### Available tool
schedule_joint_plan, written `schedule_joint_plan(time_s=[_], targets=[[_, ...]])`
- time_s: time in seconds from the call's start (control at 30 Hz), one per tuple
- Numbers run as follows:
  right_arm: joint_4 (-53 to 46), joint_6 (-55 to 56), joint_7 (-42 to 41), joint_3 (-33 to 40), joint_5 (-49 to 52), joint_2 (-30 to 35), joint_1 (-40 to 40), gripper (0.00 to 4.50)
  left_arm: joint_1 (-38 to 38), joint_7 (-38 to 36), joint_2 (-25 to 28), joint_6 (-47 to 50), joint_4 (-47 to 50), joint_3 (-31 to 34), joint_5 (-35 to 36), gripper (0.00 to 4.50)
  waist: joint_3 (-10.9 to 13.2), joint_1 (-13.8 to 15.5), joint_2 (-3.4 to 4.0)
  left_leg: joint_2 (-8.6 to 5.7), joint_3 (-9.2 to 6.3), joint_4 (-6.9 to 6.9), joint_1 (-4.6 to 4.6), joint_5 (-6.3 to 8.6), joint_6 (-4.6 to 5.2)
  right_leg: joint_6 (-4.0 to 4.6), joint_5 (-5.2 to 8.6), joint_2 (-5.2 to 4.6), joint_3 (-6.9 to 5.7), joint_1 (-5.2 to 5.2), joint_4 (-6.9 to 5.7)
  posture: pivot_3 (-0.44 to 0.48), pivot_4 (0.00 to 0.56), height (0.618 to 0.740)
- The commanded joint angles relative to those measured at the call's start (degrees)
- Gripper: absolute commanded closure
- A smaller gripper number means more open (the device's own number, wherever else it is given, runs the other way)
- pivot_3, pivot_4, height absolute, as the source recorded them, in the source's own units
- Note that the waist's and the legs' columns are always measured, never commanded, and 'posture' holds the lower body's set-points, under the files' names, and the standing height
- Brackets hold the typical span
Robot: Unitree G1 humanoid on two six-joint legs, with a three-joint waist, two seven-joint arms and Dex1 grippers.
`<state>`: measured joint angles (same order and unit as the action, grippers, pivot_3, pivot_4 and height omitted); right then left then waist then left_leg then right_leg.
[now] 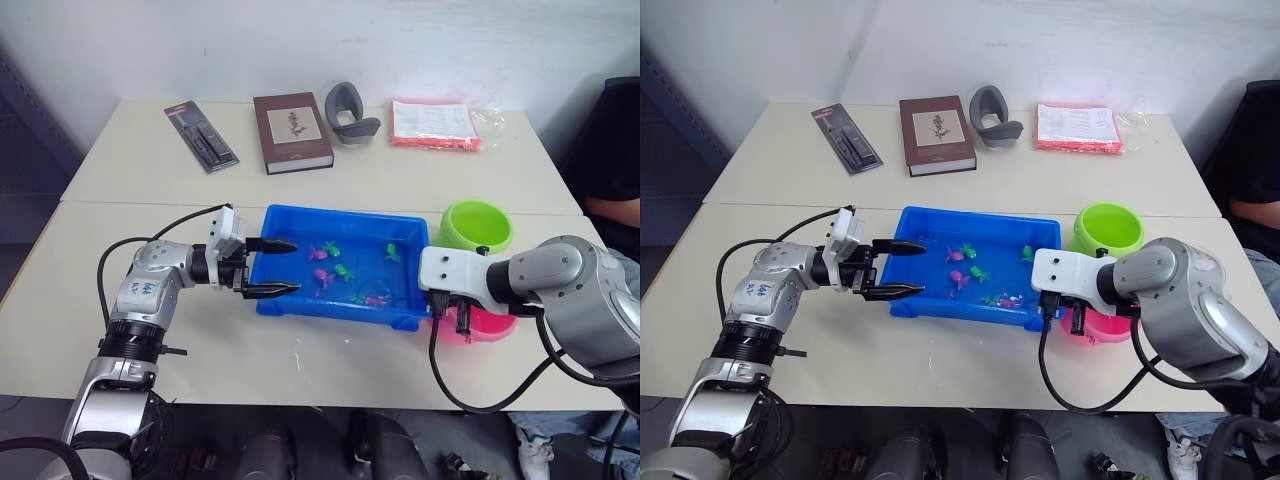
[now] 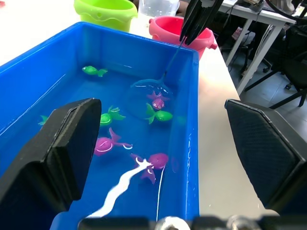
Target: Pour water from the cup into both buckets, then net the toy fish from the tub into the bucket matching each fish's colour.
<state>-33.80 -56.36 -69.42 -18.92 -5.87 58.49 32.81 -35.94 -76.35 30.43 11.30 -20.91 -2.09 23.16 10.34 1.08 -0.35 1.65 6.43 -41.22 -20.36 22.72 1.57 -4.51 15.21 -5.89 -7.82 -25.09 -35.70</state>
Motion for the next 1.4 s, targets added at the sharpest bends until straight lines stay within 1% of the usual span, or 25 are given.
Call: schedule_joint_plan(time_s=[0.03,0.33,0.8,1.07,1.2,1.4], targets=[[-0.1,0.2,0.8,3.7,1.7,2.4,0.2,4.5,-0.3,0.0,0.9,-0.8,1.2,1.3,0.0,0.06,0.0,0.0,0.0,0.0,0.0,0.0,0.0,0.0,0.0,0.0,0.0,0.0,0.0,0.0,0.0,0.0,0.15,0.74],[0.1,-2.2,2.4,5.9,7.2,2.8,-0.3,4.5,-0.3,0.7,0.9,0.2,2.3,1.2,0.2,0.06,0.0,0.0,0.0,0.0,0.01,0.0,0.0,0.0,0.0,0.0,0.0,0.0,0.01,0.0,0.0,0.0,0.15,0.74],[1.0,-7.6,9.6,11.3,17.3,-1.6,-2.0,4.5,-0.6,1.1,1.1,0.7,2.4,1.1,0.1,0.06,0.0,0.1,0.0,0.0,0.01,0.0,0.0,0.0,0.0,0.0,0.0,-0.01,0.01,-0.01,-0.01,0.0,0.15,0.74],[2.4,-9.1,13.0,14.1,21.7,-2.5,-2.7,4.5,-0.8,0.8,1.3,0.1,1.6,1.2,0.0,0.06,0.0,0.1,0.0,0.0,0.01,0.01,0.0,0.0,0.0,0.0,0.0,0.0,0.01,-0.01,-0.01,0.0,0.15,0.74],[2.6,-8.0,13.9,13.8,22.3,-1.3,-3.4,4.5,-0.9,0.7,1.5,-0.2,1.1,1.3,0.0,0.06,0.0,0.1,0.0,0.0,0.02,0.01,0.0,0.0,0.0,0.0,0.0,0.0,0.01,-0.01,-0.01,0.0,0.15,0.74],[2.5,-4.1,15.7,9.7,20.5,-0.2,-4.1,4.5,-1.2,0.5,1.9,-0.8,0.1,1.4,-0.1,0.06,0.0,0.1,0.0,0.01,0.03,0.01,0.01,0.0,0.0,0.0,0.0,0.0,0.02,-0.01,-0.01,0.0,0.15,0.74]])
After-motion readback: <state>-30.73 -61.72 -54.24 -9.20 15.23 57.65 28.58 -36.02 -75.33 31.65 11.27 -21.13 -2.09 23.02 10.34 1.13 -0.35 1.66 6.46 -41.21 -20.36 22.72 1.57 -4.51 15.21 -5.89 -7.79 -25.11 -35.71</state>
